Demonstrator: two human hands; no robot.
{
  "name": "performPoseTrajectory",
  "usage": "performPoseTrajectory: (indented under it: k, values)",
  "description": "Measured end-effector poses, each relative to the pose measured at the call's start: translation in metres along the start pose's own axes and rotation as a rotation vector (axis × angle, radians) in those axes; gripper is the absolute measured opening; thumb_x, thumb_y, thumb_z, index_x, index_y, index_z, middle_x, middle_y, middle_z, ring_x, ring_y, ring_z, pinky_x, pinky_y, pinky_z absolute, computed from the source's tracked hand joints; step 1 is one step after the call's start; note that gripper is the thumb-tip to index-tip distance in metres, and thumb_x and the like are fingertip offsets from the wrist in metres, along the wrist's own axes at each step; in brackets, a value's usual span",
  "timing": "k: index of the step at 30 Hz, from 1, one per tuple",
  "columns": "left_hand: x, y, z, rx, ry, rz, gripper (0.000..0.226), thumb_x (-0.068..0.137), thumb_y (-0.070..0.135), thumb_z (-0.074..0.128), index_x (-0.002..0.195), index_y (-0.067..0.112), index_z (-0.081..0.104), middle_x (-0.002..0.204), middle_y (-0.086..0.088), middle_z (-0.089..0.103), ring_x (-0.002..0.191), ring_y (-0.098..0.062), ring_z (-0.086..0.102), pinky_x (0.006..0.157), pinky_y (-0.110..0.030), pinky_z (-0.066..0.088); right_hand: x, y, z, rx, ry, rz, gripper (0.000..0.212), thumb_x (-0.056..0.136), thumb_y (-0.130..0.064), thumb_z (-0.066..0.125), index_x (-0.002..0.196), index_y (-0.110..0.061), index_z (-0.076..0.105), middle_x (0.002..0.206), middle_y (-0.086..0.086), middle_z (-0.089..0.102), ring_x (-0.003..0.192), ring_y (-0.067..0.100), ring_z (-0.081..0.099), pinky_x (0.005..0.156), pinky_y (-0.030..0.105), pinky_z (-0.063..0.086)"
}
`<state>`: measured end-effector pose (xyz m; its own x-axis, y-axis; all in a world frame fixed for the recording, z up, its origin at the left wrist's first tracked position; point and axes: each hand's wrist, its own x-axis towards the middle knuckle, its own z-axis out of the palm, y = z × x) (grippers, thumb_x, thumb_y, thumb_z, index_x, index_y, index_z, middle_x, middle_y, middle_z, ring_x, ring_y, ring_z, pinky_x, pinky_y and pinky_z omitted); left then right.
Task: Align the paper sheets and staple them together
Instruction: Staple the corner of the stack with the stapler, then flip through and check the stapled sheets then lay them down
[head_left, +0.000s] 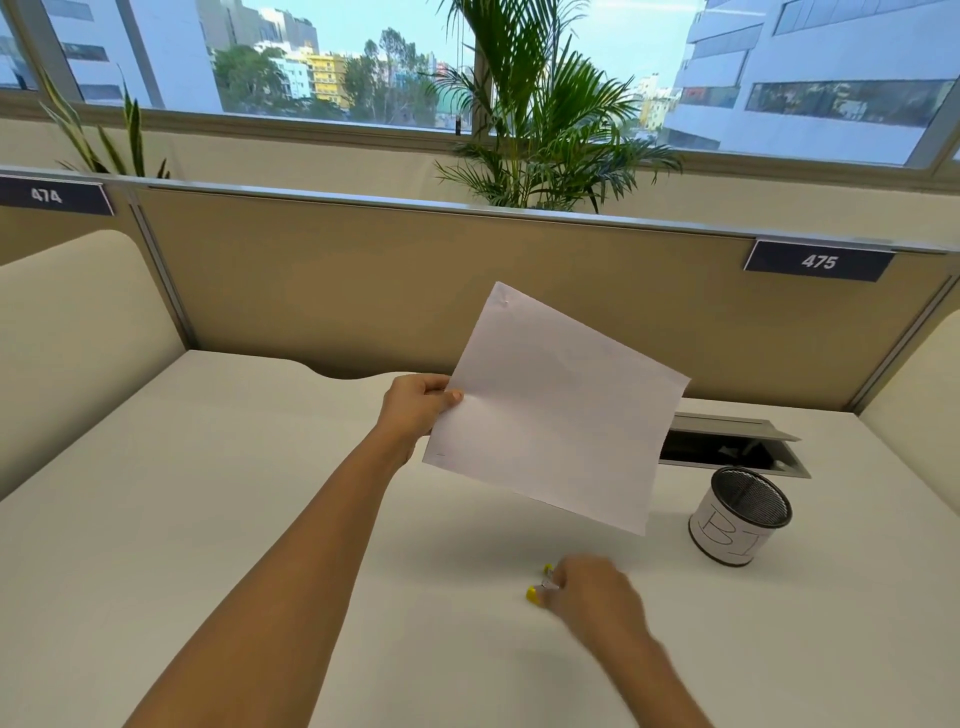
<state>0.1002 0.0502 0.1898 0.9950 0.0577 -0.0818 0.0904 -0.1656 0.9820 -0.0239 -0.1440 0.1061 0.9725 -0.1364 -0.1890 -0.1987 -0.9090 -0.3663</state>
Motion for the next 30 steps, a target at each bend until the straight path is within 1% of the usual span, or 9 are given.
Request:
performPoseTrajectory:
  k: [3,5,7,10,13,16,21,27,30]
  values:
    - [-0.002,0.008,-0.002,0.046,-0.040,0.051,0.022,0.087,0.007,0.058,0.107,0.006,0.067,0.099,-0.007,0.069,0.085,-0.021,0.063,0.068,-0.028,0.052,0.002,-0.012,-0.077,0.317,0.305,-0.147,0.017,0.082,-0.025,0.066,0.098,-0.019,0.068,0.097,0.003,0.070,0.085,0.018,0.060,0.077,0.028,0.045]
    - [-0.005,0.015,-0.001,0.079,-0.081,0.088,0.021,0.087,0.007,0.059,0.106,0.006,0.068,0.095,-0.006,0.069,0.082,-0.019,0.063,0.066,-0.025,0.051,0.013,-0.015,-0.118,0.443,0.574,-0.327,0.034,0.080,-0.019,0.070,0.112,-0.017,0.061,0.108,0.005,0.064,0.095,0.019,0.057,0.088,0.031,0.045]
    - [-0.006,0.023,0.001,0.128,-0.120,0.127,0.019,0.086,0.009,0.060,0.103,0.008,0.069,0.093,-0.005,0.070,0.082,-0.018,0.064,0.069,-0.026,0.049,0.025,-0.015,-0.147,0.383,0.668,-0.398,0.054,0.079,-0.024,0.071,0.128,-0.017,0.049,0.127,0.007,0.052,0.117,0.021,0.048,0.099,0.029,0.037]
    - [-0.009,0.036,0.006,0.159,-0.168,0.183,0.017,0.085,0.011,0.062,0.099,0.009,0.072,0.093,-0.006,0.071,0.084,-0.018,0.063,0.076,-0.030,0.050,0.043,-0.009,-0.164,0.301,0.575,-0.367,0.060,0.081,-0.035,0.067,0.133,-0.021,0.043,0.134,0.004,0.049,0.125,0.021,0.043,0.099,0.030,0.035]
    - [-0.011,0.049,0.007,0.140,-0.182,0.234,0.016,0.085,0.012,0.063,0.097,0.011,0.072,0.093,-0.005,0.071,0.085,-0.016,0.063,0.085,-0.032,0.050,0.043,-0.002,-0.172,0.453,0.432,-0.354,0.027,0.086,-0.032,0.062,0.112,-0.023,0.061,0.100,-0.002,0.064,0.097,0.021,0.060,0.073,0.025,0.046]
    - [-0.014,0.062,0.007,0.084,-0.154,0.277,0.015,0.083,0.016,0.065,0.097,0.013,0.072,0.091,-0.004,0.072,0.082,-0.014,0.064,0.080,-0.027,0.051,0.039,0.005,-0.175,0.660,0.412,-0.359,0.004,0.086,-0.028,0.062,0.087,-0.028,0.066,0.085,-0.003,0.069,0.079,0.016,0.065,0.065,0.025,0.050]
    - [-0.018,0.084,0.000,-0.113,-0.047,0.311,0.017,0.082,0.015,0.067,0.097,0.010,0.071,0.085,0.001,0.070,0.074,-0.008,0.064,0.061,-0.016,0.054,0.035,0.014,-0.182,0.987,0.422,-0.269,0.007,0.082,-0.027,0.067,0.089,-0.028,0.068,0.092,-0.001,0.072,0.077,0.019,0.067,0.071,0.034,0.056]
    - [-0.025,0.087,0.002,-0.250,-0.055,0.281,0.021,0.083,0.017,0.066,0.103,0.012,0.068,0.090,-0.001,0.073,0.076,-0.009,0.072,0.072,-0.021,0.058,0.033,0.019,-0.198,1.321,0.406,-0.197,0.031,0.083,-0.022,0.066,0.113,-0.015,0.063,0.098,-0.001,0.070,0.083,0.018,0.067,0.070,0.032,0.056]
    - [-0.029,0.093,0.013,-0.308,-0.080,0.266,0.026,0.083,0.017,0.065,0.108,0.008,0.067,0.093,-0.002,0.072,0.082,-0.015,0.070,0.074,-0.022,0.058,0.030,0.017,-0.206,1.407,0.393,-0.202,0.027,0.083,-0.020,0.065,0.109,-0.014,0.064,0.097,0.001,0.070,0.084,0.019,0.066,0.075,0.036,0.056]
